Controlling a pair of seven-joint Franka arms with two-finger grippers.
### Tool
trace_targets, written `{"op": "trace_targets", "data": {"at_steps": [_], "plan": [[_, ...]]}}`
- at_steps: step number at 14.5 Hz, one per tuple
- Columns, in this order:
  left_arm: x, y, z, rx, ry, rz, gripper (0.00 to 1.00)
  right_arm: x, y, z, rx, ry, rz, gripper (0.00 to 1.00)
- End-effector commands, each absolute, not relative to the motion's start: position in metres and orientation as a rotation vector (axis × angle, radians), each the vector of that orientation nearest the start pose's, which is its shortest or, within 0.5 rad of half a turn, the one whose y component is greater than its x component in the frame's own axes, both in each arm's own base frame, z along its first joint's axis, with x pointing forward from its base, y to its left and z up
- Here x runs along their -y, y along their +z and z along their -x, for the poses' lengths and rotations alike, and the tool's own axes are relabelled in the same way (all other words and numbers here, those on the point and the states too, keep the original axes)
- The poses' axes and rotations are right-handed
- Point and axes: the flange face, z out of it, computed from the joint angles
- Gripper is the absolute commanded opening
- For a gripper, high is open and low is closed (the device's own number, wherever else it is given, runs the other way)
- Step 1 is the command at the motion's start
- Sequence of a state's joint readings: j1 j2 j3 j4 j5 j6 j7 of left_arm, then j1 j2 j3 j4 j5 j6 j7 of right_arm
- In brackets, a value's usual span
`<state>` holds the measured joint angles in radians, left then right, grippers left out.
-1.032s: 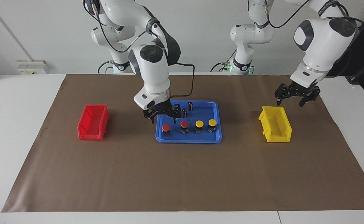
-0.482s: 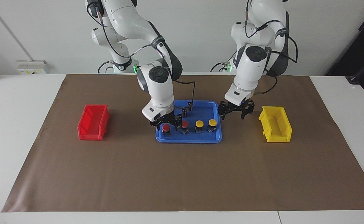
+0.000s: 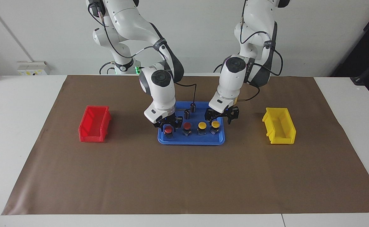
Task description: Sort red and yellow buttons by color
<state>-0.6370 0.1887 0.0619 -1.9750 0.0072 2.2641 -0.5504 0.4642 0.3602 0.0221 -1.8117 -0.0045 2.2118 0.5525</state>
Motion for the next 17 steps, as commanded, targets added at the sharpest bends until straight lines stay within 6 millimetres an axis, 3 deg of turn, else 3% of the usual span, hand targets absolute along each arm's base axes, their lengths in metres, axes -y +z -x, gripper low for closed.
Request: {"op": "trace_targets", "data": {"at_steps": [1,3,4,6,7,8,10,11,14,17], "plan": [[0.328,0.367,-0.495,-0.049,-0.153,3.156,0.97,-0.295,0.374,-0.578,-0.113,-0.065,3.101,0.16],[0.326,0.361,-0.494,-0.046,-0.165,3.16,0.96,-0.285,0.425,-0.597,-0.068,-0.015,3.115,0.15],[0.326,0.36,-0.494,-0.047,-0.164,3.159,0.93,-0.255,0.448,-0.608,-0.072,0.008,3.121,0.15],[0.326,0.357,-0.494,-0.047,-0.16,3.157,0.83,-0.178,0.5,-0.609,0.029,0.034,3.103,0.15],[0.325,0.352,-0.495,-0.045,-0.15,3.153,0.75,-0.141,0.515,-0.603,0.085,0.088,3.092,0.15],[0.325,0.353,-0.496,-0.041,-0.156,3.155,0.59,-0.097,0.527,-0.592,0.104,0.165,3.09,0.15],[0.323,0.353,-0.498,-0.036,-0.167,3.158,0.25,-0.027,0.519,-0.575,0.187,0.224,3.066,0.16],[0.323,0.353,-0.498,-0.034,-0.175,3.162,0.13,0.002,0.507,-0.569,0.204,0.248,3.054,0.16],[0.327,0.355,-0.499,0.006,-0.178,3.166,0.02,0.048,0.471,-0.546,0.183,0.179,3.056,0.16],[0.331,0.362,-0.498,0.028,-0.165,3.16,0.02,0.051,0.437,-0.526,0.22,0.088,3.071,0.16]]}}
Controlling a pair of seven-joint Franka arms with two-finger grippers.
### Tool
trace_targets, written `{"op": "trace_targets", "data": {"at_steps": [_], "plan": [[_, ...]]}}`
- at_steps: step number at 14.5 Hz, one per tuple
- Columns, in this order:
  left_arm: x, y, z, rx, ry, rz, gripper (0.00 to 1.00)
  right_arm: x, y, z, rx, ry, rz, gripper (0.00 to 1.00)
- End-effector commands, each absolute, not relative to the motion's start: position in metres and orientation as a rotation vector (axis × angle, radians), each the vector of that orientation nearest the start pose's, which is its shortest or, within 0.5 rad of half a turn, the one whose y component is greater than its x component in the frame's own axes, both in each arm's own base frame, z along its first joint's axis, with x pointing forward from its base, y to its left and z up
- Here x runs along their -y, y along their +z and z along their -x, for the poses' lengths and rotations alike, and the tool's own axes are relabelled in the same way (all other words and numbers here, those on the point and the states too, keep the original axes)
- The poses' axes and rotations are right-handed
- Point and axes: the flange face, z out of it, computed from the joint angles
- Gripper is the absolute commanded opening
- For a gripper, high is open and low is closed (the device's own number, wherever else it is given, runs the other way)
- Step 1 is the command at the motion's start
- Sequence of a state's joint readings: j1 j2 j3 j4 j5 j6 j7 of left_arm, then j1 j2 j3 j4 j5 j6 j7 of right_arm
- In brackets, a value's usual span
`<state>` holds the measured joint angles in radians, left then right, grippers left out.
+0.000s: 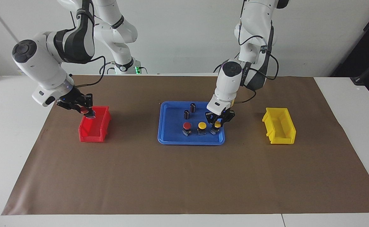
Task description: Sort red and yellow buttons by color
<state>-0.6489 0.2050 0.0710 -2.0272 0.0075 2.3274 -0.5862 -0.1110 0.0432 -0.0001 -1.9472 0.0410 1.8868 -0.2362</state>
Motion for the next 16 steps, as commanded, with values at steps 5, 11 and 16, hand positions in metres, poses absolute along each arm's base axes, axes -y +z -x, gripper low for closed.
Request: {"op": "trace_targets", "data": {"at_steps": [5,11,16], "plan": [[0.324,0.431,-0.517,0.049,-0.102,3.131,0.02,0.058,0.397,-0.498,0.288,0.008,3.083,0.16],[0.244,0.476,-0.553,-0.049,-0.044,3.108,0.02,0.064,0.368,-0.484,0.28,-0.027,3.092,0.16],[0.18,0.487,-0.571,-0.117,-0.043,3.106,0.02,0.071,0.355,-0.476,0.294,-0.045,3.096,0.26]]}}
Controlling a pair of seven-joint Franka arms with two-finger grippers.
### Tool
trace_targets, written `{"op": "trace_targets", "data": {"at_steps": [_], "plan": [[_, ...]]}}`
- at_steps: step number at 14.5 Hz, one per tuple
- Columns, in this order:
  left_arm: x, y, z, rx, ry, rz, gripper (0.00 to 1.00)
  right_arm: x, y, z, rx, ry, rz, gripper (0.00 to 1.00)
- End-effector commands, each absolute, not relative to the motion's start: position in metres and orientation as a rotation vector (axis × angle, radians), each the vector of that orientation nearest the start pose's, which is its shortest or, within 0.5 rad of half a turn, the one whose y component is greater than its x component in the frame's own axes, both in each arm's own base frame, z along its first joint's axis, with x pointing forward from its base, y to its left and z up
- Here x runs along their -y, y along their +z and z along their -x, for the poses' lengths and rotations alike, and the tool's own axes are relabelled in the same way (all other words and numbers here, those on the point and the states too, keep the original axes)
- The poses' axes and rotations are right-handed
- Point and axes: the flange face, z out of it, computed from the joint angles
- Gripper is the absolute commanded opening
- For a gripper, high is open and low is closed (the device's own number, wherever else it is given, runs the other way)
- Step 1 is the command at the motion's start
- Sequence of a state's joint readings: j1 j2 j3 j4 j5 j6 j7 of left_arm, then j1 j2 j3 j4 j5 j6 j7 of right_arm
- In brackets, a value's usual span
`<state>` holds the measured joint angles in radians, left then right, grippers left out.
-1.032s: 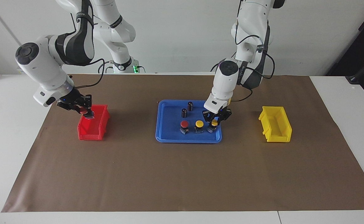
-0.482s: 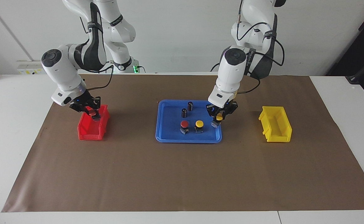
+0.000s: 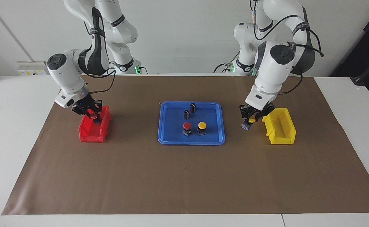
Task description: Sort red and yellow buttons by color
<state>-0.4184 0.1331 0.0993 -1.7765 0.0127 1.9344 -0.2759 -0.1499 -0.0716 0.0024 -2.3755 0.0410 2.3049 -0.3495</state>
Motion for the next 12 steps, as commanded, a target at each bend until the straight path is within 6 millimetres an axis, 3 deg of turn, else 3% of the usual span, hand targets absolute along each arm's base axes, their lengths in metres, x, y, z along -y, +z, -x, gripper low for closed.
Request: {"op": "trace_targets", "data": {"at_steps": [1,2,3,4,6,8,9,10,12], "plan": [[0.169,0.487,-0.574,-0.126,-0.039,3.104,0.02,0.071,0.355,-0.476,0.294,-0.045,3.096,0.33],[0.156,0.487,-0.578,-0.133,-0.038,3.103,0.02,0.072,0.355,-0.475,0.294,-0.046,3.096,0.51],[0.152,0.486,-0.578,-0.162,-0.035,3.101,0.02,0.072,0.355,-0.475,0.294,-0.032,3.093,0.58],[0.136,0.486,-0.583,-0.162,-0.033,3.101,0.02,0.072,0.358,-0.477,0.297,-0.032,3.092,0.62],[0.127,0.485,-0.583,-0.211,-0.024,3.097,0.02,0.073,0.378,-0.491,0.305,-0.001,3.084,0.63],[0.105,0.483,-0.583,-0.189,0.02,3.095,0.02,0.063,0.422,-0.514,0.312,0.056,3.069,0.63],[0.097,0.48,-0.582,-0.135,0.046,3.095,0.02,0.045,0.443,-0.526,0.269,0.079,3.072,0.63],[0.076,0.479,-0.582,0.007,0.064,3.095,0.02,0.01,0.463,-0.541,0.222,0.102,3.076,0.63],[0.059,0.479,-0.582,0.165,0.09,3.086,0.02,-0.075,0.493,-0.564,0.139,0.063,3.092,0.63]]}}
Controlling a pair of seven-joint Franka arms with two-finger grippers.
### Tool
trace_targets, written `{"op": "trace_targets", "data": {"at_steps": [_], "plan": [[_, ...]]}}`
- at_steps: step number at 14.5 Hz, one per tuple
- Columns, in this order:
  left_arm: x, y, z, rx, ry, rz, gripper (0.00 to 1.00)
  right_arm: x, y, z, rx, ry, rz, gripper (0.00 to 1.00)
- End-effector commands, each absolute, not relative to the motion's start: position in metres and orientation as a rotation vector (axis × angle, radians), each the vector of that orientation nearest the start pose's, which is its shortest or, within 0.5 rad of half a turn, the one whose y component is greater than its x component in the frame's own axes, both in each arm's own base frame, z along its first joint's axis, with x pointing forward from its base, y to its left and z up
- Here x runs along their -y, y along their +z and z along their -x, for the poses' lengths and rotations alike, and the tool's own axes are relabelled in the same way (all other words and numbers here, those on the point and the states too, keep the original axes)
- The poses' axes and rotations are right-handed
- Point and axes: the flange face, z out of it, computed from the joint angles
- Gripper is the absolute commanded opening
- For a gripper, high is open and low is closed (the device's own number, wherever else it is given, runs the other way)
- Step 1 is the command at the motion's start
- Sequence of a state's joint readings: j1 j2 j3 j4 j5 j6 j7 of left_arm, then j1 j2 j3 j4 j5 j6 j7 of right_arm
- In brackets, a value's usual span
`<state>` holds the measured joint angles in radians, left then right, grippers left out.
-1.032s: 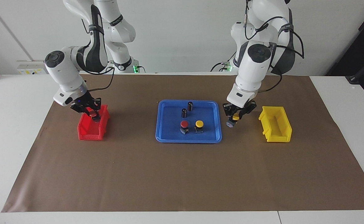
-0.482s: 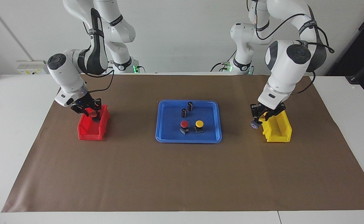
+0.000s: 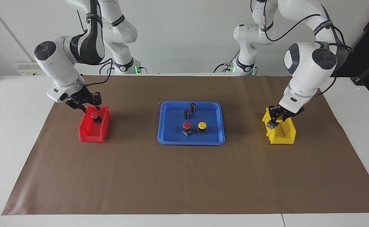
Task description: Sort red and yellow buttons by color
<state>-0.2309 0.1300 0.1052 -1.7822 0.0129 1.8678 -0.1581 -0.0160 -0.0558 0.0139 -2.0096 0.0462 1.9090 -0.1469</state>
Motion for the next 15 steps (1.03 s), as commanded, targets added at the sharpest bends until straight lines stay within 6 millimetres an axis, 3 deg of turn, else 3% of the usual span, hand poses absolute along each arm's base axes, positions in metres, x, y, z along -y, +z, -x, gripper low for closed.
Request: {"op": "trace_targets", "data": {"at_steps": [1,2,3,5,6,7,11,13,15], "plan": [[0.051,0.477,-0.58,0.206,0.118,3.08,0.02,-0.126,0.502,-0.568,0.098,0.009,3.091,0.63],[0.04,0.477,-0.579,0.293,0.138,3.069,0.02,-0.176,0.513,-0.571,0.024,-0.042,3.082,0.63],[0.031,0.475,-0.578,0.393,0.141,3.056,0.02,-0.228,0.508,-0.577,-0.037,-0.041,3.083,0.63],[0.03,0.468,-0.568,0.528,0.159,3.03,0.02,-0.295,0.491,-0.582,-0.126,-0.062,3.072,0.63],[0.029,0.466,-0.564,0.577,0.168,3.016,0.02,-0.329,0.473,-0.579,-0.138,-0.059,3.066,0.63],[0.028,0.462,-0.559,0.598,0.182,3.009,0.02,-0.35,0.459,-0.578,-0.144,-0.084,3.061,0.63],[0.018,0.447,-0.545,0.712,0.145,2.945,0.02,-0.398,0.413,-0.564,-0.114,-0.137,3.066,0.62],[0.017,0.441,-0.543,0.793,0.084,2.93,0.02,-0.399,0.392,-0.558,-0.077,-0.147,3.099,0.62],[0.017,0.434,-0.539,0.826,0.046,2.931,0.02,-0.396,0.384,-0.554,-0.066,-0.155,3.105,0.62]]}}
